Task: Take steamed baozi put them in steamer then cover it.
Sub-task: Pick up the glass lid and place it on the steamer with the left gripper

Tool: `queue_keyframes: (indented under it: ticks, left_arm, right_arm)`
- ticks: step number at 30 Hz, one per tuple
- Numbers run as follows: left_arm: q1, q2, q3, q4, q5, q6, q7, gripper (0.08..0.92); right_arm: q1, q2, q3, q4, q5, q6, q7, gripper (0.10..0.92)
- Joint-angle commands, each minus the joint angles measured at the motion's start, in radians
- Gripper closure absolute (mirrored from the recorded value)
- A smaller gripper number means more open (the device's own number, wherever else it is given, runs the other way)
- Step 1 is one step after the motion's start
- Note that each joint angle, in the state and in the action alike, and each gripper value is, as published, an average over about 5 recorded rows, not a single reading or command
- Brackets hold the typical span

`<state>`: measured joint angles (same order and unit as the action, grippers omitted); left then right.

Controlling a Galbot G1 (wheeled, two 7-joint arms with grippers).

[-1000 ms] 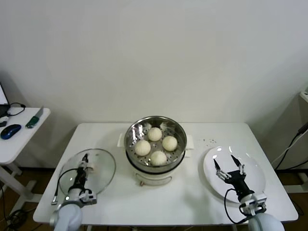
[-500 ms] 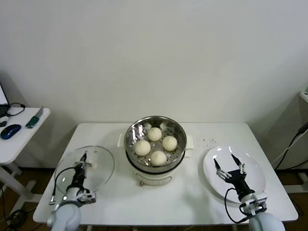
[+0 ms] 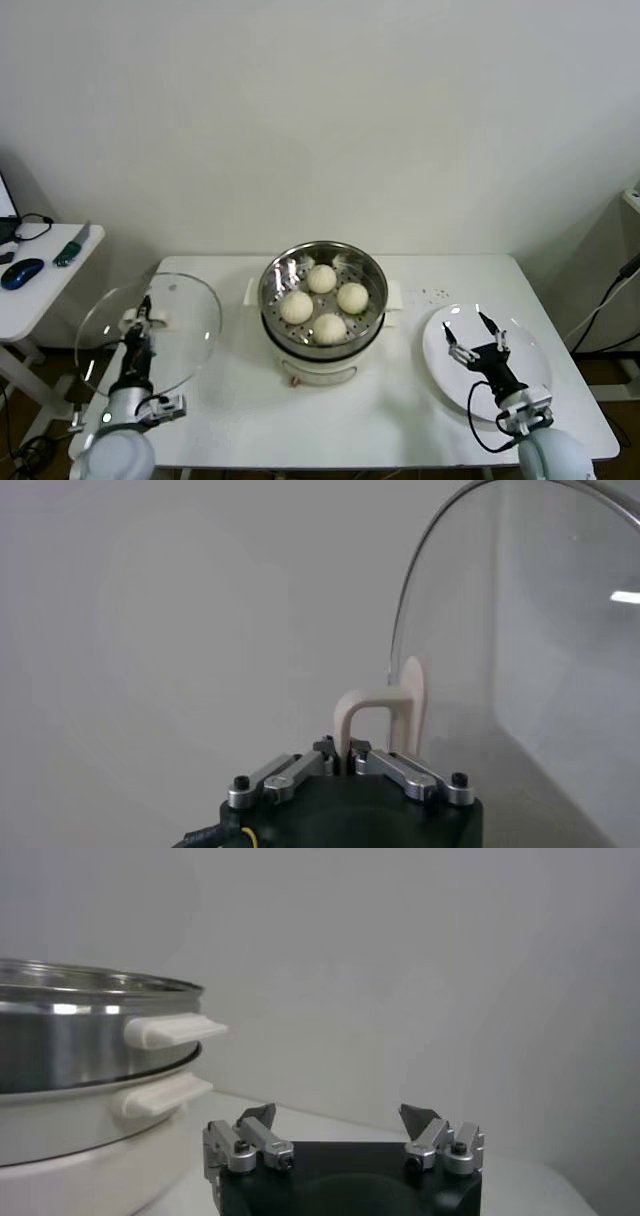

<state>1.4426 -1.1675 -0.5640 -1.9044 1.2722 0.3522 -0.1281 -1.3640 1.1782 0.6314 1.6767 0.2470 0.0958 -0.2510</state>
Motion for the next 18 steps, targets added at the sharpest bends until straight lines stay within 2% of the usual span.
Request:
queue_keyframes:
  ticks: [1, 5, 9, 11, 14, 18]
  left_arm:
    - [0.038, 0.191, 0.124, -0.304, -0.152, 0.287, -0.008, 0.85]
    - [-0.08, 0.289, 0.256, -0.314, -0.176, 0.349, 0.029, 0.85]
    - [-0.229, 0.335, 0.432, -0.301, -0.162, 0.417, 0.141, 0.85]
    - [-0.304, 0.308, 0.507, -0.281, -0.124, 0.433, 0.199, 0.85]
    - [-0.392, 0.225, 0.568, -0.219, -0.053, 0.433, 0.267, 0.85]
    - [-0.479, 0.133, 0.63, -0.144, -0.009, 0.433, 0.323, 0.85]
  right_arm:
    - [0.053, -0.059, -0.042, -0.009, -0.019, -0.046, 0.037, 0.203]
    - [0.086, -0.071, -0.064, -0.029, -0.032, -0.059, 0.052, 0.203]
    - [0.113, -0.062, -0.079, -0.047, -0.044, -0.065, 0.058, 0.203]
    - [0.122, -0.055, -0.084, -0.056, -0.051, -0.066, 0.058, 0.203]
    - [0.126, -0.051, -0.088, -0.065, -0.06, -0.068, 0.056, 0.203]
    - [0.125, -0.052, -0.081, -0.071, -0.065, -0.068, 0.054, 0.203]
